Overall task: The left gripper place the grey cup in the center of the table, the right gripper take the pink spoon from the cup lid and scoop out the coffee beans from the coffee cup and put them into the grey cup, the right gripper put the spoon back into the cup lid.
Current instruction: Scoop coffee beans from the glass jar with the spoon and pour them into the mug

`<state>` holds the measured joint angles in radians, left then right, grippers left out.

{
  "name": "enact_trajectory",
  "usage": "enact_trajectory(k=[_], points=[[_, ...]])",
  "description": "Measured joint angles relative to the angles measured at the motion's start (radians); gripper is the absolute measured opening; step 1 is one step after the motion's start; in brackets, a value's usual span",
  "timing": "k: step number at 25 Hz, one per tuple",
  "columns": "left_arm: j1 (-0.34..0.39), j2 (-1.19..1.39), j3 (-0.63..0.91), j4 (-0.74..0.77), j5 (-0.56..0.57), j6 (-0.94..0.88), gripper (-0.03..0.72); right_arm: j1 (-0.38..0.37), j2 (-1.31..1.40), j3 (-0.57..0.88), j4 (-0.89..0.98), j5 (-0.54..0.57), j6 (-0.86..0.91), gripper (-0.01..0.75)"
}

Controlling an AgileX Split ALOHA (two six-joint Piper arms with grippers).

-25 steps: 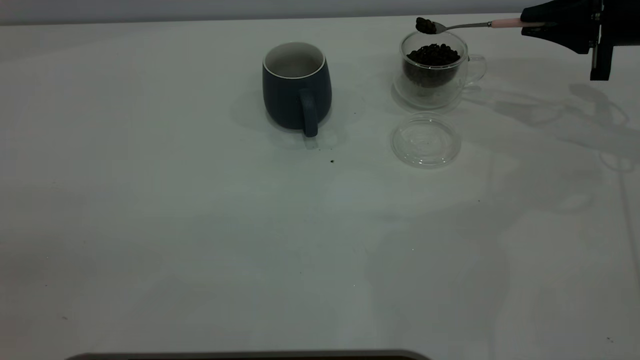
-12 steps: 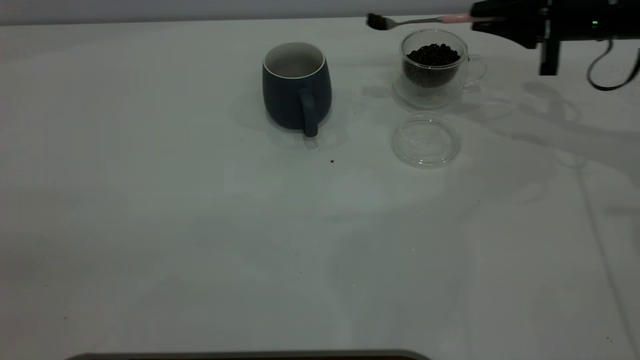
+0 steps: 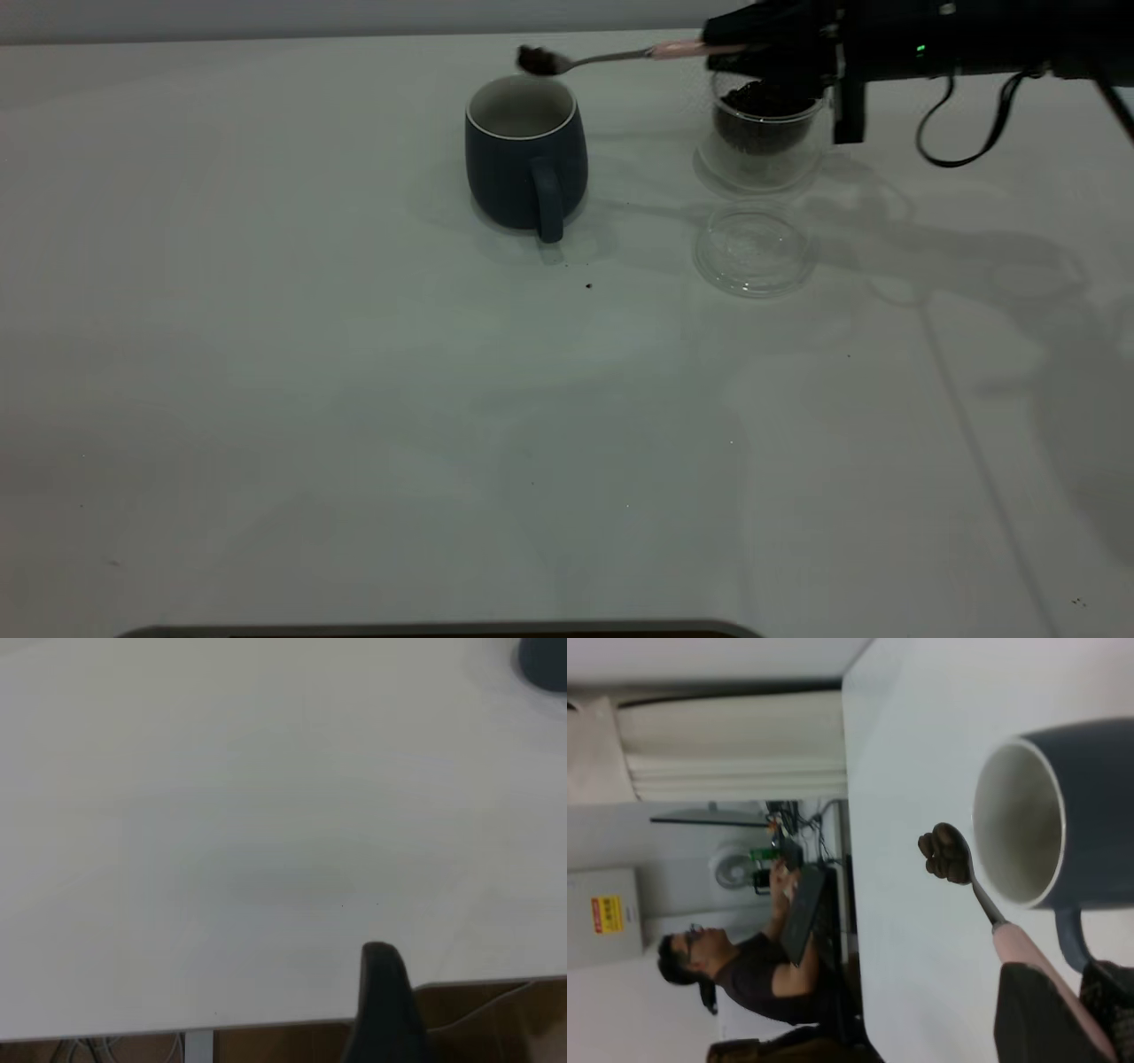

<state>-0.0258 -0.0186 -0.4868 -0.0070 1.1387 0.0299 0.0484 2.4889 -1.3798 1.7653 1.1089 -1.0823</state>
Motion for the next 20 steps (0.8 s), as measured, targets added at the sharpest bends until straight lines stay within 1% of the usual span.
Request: enact_trajectory(k=[4, 6, 8, 11, 16, 18, 20], points=[[0.0, 0.0, 0.0, 0.0, 0.0, 0.0, 0.567, 0.024, 0.001, 0.0, 0.001, -0.048, -0.043, 0.11], [0.0, 0.0, 0.0, 0.0, 0.0, -0.003, 0.567, 0.028, 0.001, -0.001, 0.001, -0.077, -0.116, 0.11], [0.0, 0.0, 0.0, 0.0, 0.0, -0.003, 0.567, 0.03, 0.002, -0.013, 0.001, -0.102, -0.219, 0.11], [0.0, 0.0, 0.0, 0.0, 0.0, -0.003, 0.567, 0.03, 0.003, -0.044, 0.002, -0.112, -0.405, 0.11], [0.0, 0.0, 0.0, 0.0, 0.0, -0.002, 0.567, 0.03, 0.003, -0.065, 0.007, -0.113, -0.757, 0.11], [0.0, 0.0, 0.0, 0.0, 0.0, -0.002, 0.567, 0.03, 0.003, -0.065, 0.007, -0.113, -0.815, 0.11], [0.0, 0.0, 0.0, 0.0, 0.0, -0.002, 0.567, 0.03, 0.0, -0.065, 0.006, -0.112, -0.832, 0.11]])
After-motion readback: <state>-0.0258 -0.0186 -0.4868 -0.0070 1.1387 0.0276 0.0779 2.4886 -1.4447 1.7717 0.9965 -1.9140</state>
